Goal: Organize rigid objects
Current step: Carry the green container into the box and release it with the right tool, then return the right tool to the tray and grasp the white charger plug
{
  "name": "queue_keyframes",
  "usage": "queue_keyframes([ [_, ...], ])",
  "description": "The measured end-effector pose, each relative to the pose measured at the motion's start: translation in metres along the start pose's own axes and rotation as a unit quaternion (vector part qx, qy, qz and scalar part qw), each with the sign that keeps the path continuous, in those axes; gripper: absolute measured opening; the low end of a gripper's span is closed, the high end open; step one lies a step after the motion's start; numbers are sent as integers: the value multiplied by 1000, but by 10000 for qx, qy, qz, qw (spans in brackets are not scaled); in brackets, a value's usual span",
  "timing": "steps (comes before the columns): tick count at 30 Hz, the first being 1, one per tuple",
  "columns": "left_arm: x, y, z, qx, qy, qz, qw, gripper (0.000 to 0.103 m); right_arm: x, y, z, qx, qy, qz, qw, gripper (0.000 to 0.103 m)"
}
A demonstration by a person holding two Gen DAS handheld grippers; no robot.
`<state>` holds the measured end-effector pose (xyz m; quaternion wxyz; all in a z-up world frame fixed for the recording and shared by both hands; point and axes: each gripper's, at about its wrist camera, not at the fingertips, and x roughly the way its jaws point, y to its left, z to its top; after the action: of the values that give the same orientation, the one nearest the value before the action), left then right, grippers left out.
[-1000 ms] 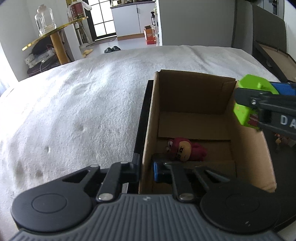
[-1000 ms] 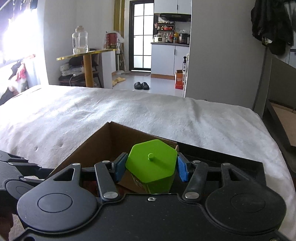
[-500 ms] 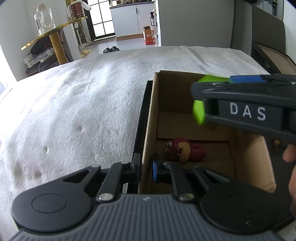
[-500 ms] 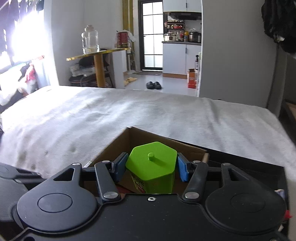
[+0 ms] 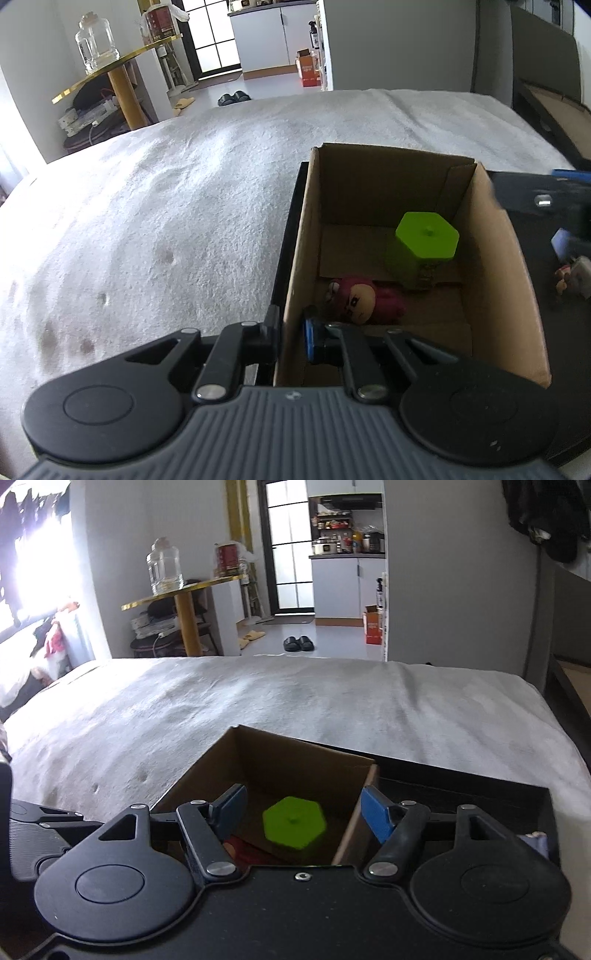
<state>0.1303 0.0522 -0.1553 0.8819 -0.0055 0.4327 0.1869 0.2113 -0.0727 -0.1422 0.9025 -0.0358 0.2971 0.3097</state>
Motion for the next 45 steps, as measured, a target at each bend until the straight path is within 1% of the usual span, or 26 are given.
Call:
queue_keyframes([
  [3, -1, -4, 3, 44, 61, 129, 9999, 20, -9, -11, -2, 100, -28, -109, 9999, 68],
  [4, -2, -5, 5, 32, 76, 142, 9999, 28, -13, -15, -4, 127, -36, -144, 9998, 68],
  [5, -3, -6, 5, 25, 77, 159, 9998, 37, -14, -18, -5, 141, -37, -173, 9997, 68],
  [8, -6, -12, 8, 66, 2, 269, 9996, 51, -18, -30, -11, 208, 12, -325, 9993, 68],
  [9, -7, -14, 9, 88, -23, 314, 9995, 54, -19, -35, -14, 260, 39, -370, 9990, 68],
  [11, -8, -18, 10, 126, -44, 400, 9991, 66, -21, -43, -18, 326, 88, -442, 9984, 68],
  [13, -9, -22, 11, 167, -54, 456, 9988, 70, -22, -51, -23, 376, 139, -524, 9978, 68],
  [21, -8, -38, 15, 350, -5, 525, 9980, 75, -24, -78, -39, 611, 277, -717, 9952, 68],
  [23, -7, -40, 15, 354, -10, 544, 9979, 78, -23, -84, -43, 674, 303, -770, 9943, 68],
  [28, -3, -47, 16, 373, 32, 615, 9974, 79, -19, -98, -58, 785, 420, -873, 9922, 68],
  [32, -3, -51, 17, 480, 82, 680, 9965, 79, -16, -107, -64, 664, 428, -1032, 9915, 67],
  [34, -3, -52, 18, 509, 77, 743, 9959, 79, -16, -114, -67, 654, 429, -1081, 9911, 63],
  [35, -3, -52, 18, 509, 80, 767, 9957, 79, -15, -119, -67, 683, 442, -1085, 9908, 56],
  [37, -2, -53, 17, 520, 97, 800, 9954, 79, -12, -127, -70, 715, 501, -1157, 9894, 51],
  [39, -1, -55, 17, 562, 118, 820, 9950, 79, -10, -133, -73, 701, 538, -1257, 9881, 48],
  [43, -1, -57, 17, 581, 142, 837, 9947, 80, -7, -146, -80, 755, 620, -1422, 9850, 48],
  [44, -1, -57, 17, 567, 142, 844, 9947, 80, -5, -148, -82, 720, 680, -1449, 9845, 45],
  [45, -1, -56, 18, 552, 152, 851, 9947, 80, -2, -149, -84, 666, 767, -1483, 9837, 40],
])
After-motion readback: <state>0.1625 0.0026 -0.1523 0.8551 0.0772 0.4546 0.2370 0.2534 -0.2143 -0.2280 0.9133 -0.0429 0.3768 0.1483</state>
